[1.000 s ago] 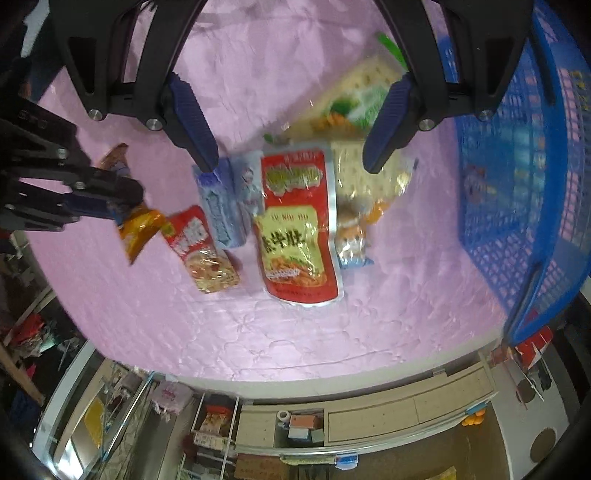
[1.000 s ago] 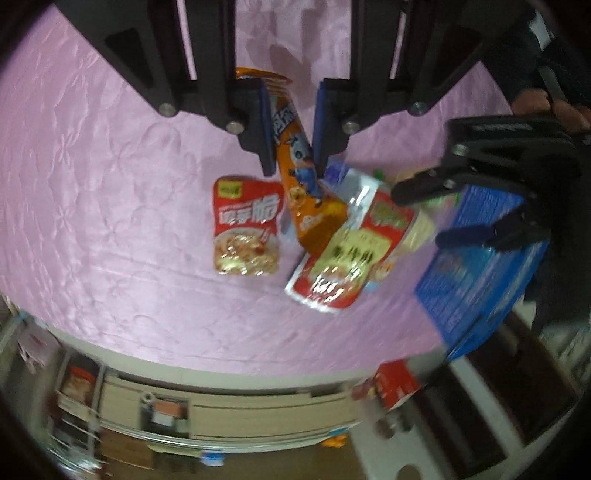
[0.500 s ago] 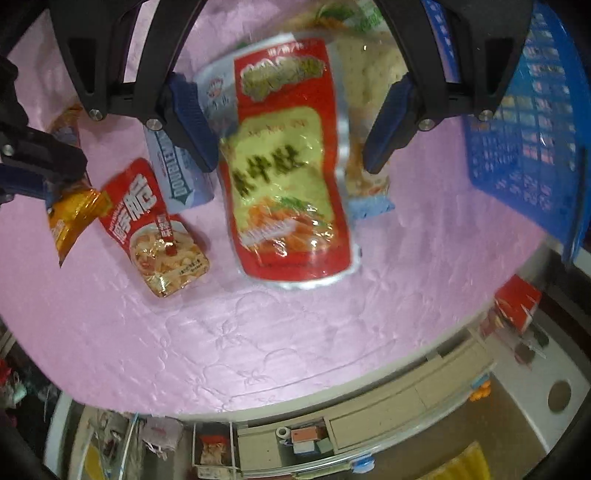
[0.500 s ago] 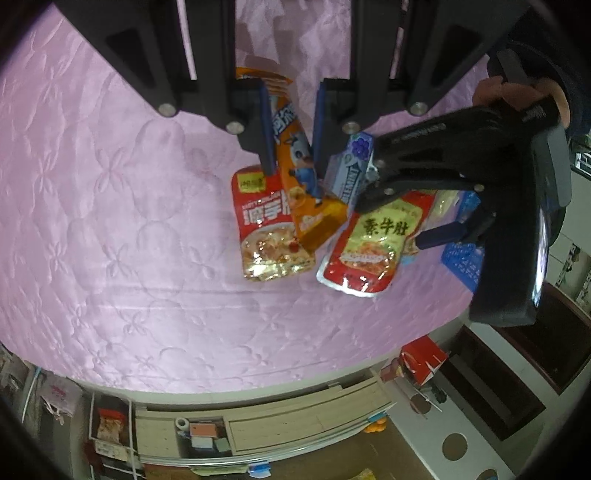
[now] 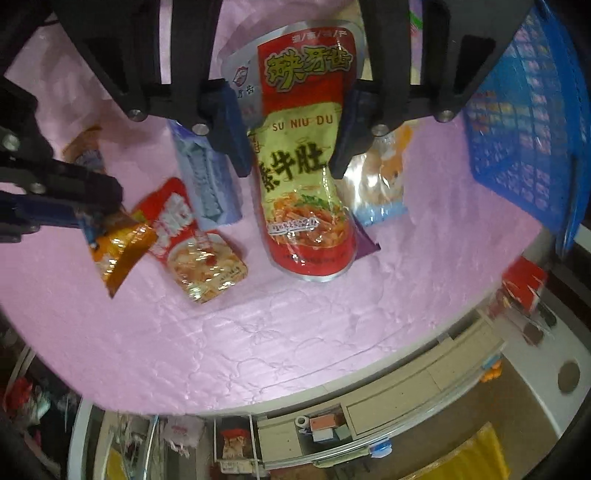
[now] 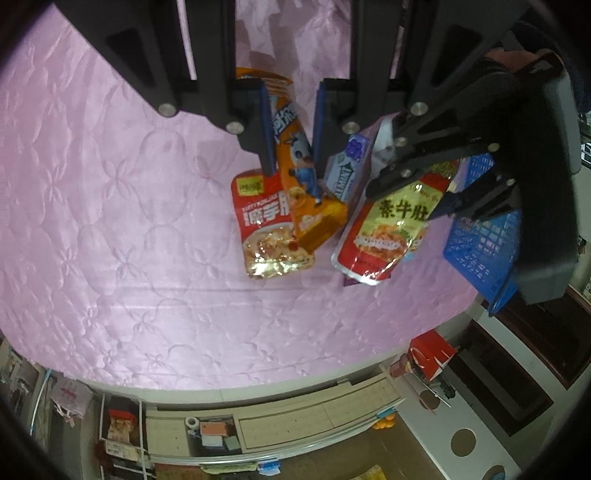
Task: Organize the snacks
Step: 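Carry both snacks over the blue basket and open both grippers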
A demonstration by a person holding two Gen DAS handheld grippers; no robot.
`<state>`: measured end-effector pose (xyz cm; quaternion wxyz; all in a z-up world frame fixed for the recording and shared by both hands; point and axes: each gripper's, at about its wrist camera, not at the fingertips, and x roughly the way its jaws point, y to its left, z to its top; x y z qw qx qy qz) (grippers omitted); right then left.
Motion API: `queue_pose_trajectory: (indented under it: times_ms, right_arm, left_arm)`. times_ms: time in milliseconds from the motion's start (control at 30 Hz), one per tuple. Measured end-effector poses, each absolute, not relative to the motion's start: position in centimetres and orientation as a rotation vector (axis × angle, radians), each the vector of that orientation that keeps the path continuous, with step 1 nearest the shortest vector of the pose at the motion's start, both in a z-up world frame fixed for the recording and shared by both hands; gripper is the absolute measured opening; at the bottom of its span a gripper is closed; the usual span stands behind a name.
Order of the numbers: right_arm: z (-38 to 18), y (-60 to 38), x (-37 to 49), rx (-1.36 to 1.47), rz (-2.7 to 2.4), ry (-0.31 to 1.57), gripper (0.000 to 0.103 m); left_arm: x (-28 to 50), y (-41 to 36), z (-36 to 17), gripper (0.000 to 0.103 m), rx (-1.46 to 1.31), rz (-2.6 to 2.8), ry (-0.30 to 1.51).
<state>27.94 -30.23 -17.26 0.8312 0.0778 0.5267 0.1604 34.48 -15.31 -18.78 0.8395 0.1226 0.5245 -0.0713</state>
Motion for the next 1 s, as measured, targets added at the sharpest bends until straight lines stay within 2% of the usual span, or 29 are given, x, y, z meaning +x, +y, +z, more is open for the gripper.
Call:
queue_pose_trajectory:
  times_ms: [167, 600, 767, 1000]
  right_arm:
    - [-15.4, -29.7, 26.8, 0.174, 0.339, 1.107, 0.023]
    - [-7.4, -23.5, 22.1, 0.091, 0.396, 1.005, 0.023]
    - [-5.8, -20.0, 20.8, 0.074, 0.438, 0.980, 0.023]
    - [-4.7, -13.3, 19.9, 0.031, 0.527, 0.961, 0.023]
  left_arm:
    - [32.1, -13.8, -15.7, 0.039, 0.124, -0.203, 1.089]
    - [24.8, -8.1, -6.9, 0.038, 0.002, -0.245, 0.963]
    - [22.5, -4.0, -4.9, 0.027, -0.045, -0.218, 0.934]
    - [19.7, 1.6, -2.7, 0.026, -0.057, -0.150, 0.892]
